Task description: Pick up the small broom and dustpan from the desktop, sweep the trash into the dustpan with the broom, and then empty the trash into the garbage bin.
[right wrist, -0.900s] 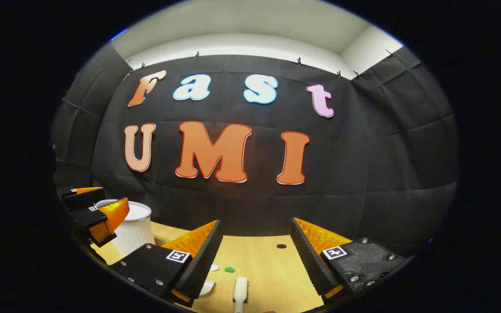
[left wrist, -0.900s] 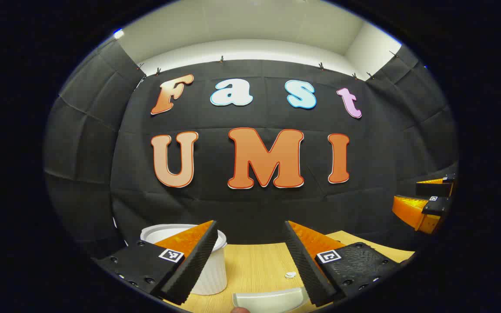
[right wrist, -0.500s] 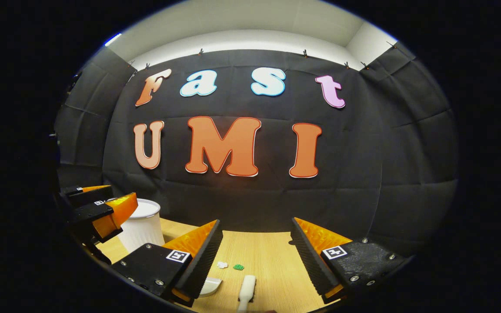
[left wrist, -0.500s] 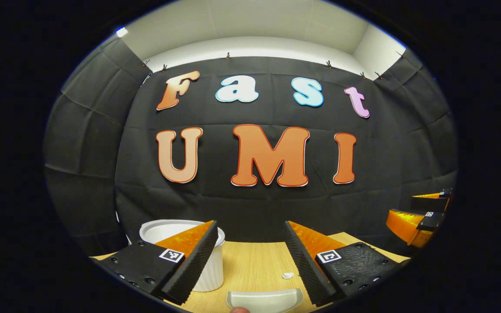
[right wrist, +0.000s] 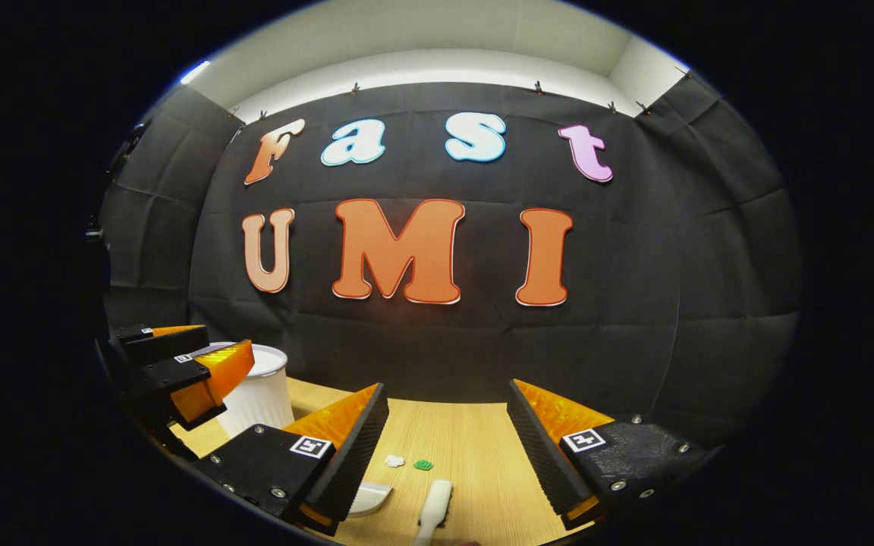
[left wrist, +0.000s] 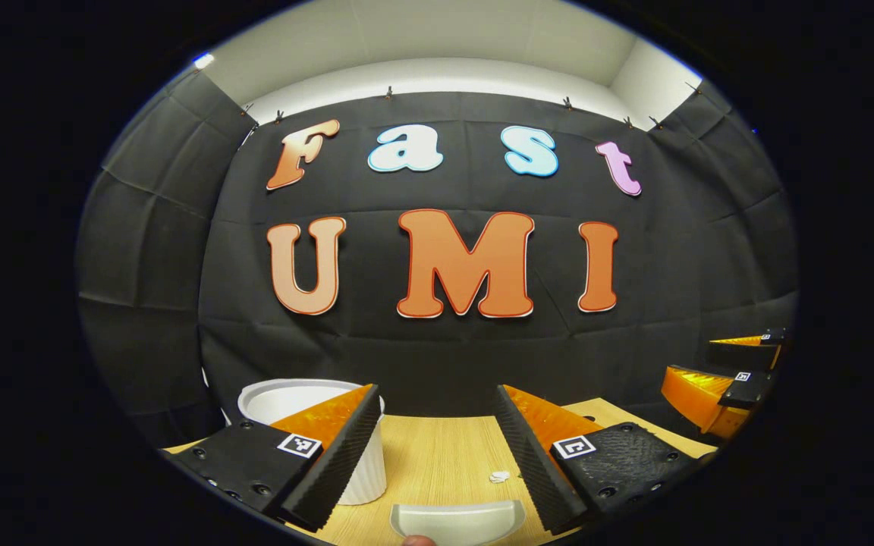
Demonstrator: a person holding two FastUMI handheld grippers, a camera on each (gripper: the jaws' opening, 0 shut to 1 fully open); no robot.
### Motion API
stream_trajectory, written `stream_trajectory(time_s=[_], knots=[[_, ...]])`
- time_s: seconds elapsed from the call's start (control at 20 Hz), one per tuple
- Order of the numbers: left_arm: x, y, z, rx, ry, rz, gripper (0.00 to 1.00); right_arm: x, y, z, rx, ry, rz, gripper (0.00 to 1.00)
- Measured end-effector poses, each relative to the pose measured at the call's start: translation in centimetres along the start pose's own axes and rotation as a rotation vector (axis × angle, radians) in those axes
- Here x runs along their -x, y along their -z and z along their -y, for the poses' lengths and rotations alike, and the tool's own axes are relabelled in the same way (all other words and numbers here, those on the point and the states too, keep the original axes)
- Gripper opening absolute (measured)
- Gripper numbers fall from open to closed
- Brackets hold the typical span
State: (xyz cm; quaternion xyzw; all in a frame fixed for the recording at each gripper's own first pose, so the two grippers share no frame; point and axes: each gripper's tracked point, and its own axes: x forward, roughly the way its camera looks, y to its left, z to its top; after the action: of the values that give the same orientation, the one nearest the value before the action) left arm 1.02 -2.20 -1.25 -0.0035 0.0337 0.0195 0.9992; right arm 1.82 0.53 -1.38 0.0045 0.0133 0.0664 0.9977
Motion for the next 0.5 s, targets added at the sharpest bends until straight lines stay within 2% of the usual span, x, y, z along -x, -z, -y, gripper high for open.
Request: stream_trajectory(time_s=[0.2,0.5], knots=[[0.1,-0.3,-0.5,-0.028,-0.026,0.013,0.95,0.0,0.5,0.3,0.011,0.013,-0.014,0.95],[-0.1,0.0,0.7,-0.008,0.016,0.005,0.95,0.2,0.3,0.8,0.015,0.025,-0.007,0.94]])
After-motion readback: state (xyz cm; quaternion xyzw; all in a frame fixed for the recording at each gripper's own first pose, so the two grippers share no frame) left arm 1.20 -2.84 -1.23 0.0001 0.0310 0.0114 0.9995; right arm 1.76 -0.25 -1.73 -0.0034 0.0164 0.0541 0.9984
